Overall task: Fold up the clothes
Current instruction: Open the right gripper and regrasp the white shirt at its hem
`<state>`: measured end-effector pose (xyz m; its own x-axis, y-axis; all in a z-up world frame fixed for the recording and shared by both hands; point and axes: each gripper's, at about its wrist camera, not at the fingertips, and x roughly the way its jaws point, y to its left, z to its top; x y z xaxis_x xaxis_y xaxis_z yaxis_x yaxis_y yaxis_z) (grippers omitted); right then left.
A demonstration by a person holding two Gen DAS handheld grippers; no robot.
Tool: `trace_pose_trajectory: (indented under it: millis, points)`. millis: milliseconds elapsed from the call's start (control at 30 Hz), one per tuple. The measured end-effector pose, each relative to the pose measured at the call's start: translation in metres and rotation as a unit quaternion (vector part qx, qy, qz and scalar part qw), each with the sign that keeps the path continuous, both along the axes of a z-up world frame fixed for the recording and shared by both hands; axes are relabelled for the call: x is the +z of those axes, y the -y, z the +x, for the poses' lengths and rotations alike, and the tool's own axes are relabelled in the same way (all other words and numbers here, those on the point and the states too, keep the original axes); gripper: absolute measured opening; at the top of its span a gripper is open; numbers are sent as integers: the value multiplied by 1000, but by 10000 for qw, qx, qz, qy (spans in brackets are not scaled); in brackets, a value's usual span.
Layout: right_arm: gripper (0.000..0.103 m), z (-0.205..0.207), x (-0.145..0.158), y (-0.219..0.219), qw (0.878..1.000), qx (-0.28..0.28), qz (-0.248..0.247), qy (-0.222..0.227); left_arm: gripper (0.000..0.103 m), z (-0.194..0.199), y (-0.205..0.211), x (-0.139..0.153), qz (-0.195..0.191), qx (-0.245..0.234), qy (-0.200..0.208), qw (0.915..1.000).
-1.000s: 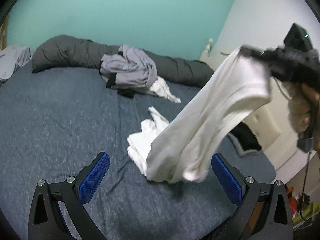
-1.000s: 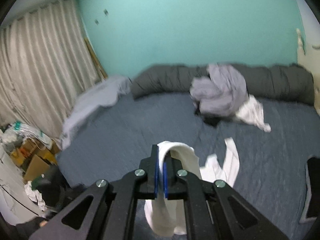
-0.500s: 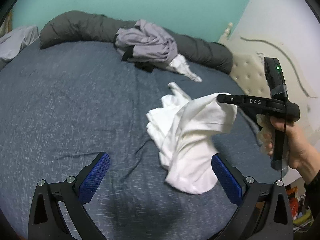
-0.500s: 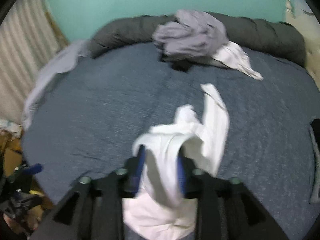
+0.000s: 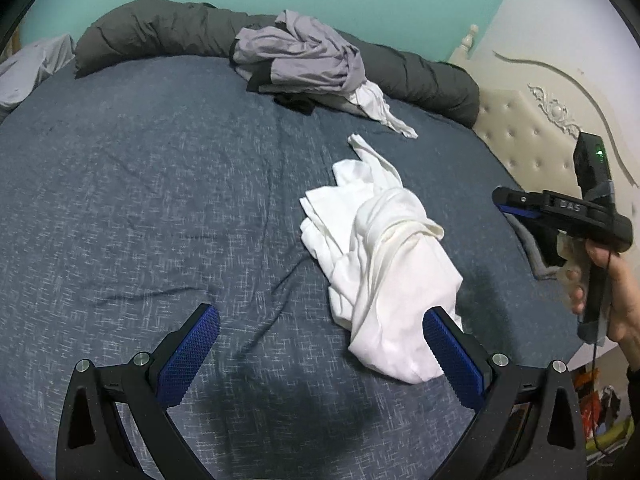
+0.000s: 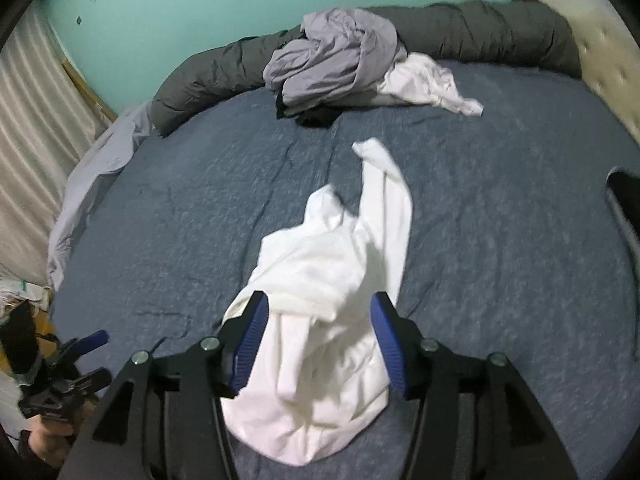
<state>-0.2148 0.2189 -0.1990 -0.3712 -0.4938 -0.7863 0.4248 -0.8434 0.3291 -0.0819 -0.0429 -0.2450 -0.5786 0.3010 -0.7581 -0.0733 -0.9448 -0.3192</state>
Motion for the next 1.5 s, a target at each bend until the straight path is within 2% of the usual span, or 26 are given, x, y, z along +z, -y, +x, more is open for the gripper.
trace_pose_trajectory:
  millis: [267, 433, 767, 1000, 1067, 1100, 1167, 1200, 1233, 1333, 1433, 1500]
  points:
    - [54, 26, -28, 23, 9985, 324, -191, 387, 103, 8, 5, -8, 5, 26, 127, 9999]
    - [54, 33, -45, 29, 9981, 337, -33, 518, 103, 8, 14, -10, 13, 108, 173, 9998]
    - [54, -21, -66, -4, 9917, -796, -600, 817, 103, 3, 20, -11, 14, 121, 165, 9998]
    - [54, -55, -86, 0, 9848, -818, -1039, 1130, 103, -8, 24, -16, -57, 121, 206, 9997]
    - [48, -60, -90, 3, 9834, -765, -1114, 1211, 103, -11, 27, -17, -49, 138, 208, 9997]
    - [36, -62, -93, 6, 9826, -721, -1148, 1269, 103, -12, 29, -18, -40, 149, 209, 9997]
    - [24, -64, -95, 12, 9837, -599, -1122, 1273, 103, -15, 32, -19, -8, 180, 211, 9996]
    - [12, -63, -92, 16, 9852, -558, -1107, 1185, 103, -16, 34, -20, 1, 194, 215, 9996]
    - [7, -62, -88, 19, 9866, -518, -1092, 1097, 103, -16, 35, -20, 6, 206, 221, 9995]
    - [5, -58, -71, 32, 9908, -337, -1084, 743, 103, -16, 39, -21, 13, 226, 225, 9995]
    - [5, -52, -40, 64, 9926, 192, -1141, 361, 103, -15, 45, -19, 22, 285, 210, 9994]
    - [5, -48, -25, 87, 9903, 499, -1259, 323, 103, -13, 51, -17, 50, 343, 199, 9992]
